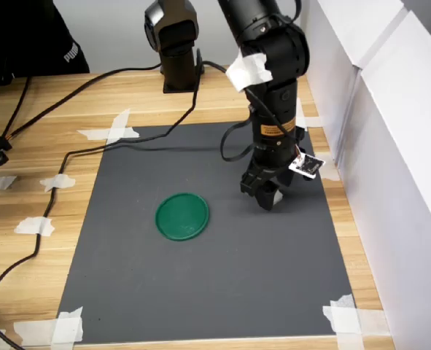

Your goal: Grasp a white terminal and put it on the green lid.

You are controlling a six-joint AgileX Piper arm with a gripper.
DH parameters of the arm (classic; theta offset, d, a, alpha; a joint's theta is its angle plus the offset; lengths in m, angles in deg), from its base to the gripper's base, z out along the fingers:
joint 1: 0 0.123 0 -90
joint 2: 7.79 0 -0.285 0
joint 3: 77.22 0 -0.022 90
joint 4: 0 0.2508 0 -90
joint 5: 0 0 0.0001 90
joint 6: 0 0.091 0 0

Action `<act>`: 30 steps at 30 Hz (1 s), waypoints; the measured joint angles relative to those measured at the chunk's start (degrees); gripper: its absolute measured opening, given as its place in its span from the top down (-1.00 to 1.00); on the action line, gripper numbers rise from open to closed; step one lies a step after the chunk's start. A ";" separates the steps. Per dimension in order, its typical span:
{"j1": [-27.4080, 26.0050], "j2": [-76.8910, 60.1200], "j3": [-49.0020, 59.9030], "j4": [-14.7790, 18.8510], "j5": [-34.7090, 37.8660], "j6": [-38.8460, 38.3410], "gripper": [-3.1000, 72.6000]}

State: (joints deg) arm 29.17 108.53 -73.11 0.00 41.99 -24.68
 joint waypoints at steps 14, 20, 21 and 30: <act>0.00 0.48 0.00 0.00 -0.35 1.17 -0.60; -0.05 0.86 -0.07 0.00 0.09 1.36 -0.18; -0.05 0.86 -0.07 0.00 0.09 1.36 -0.06; -0.44 -1.83 -0.07 0.00 0.60 0.81 0.05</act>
State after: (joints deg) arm 28.73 106.70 -73.18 0.00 42.59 -23.87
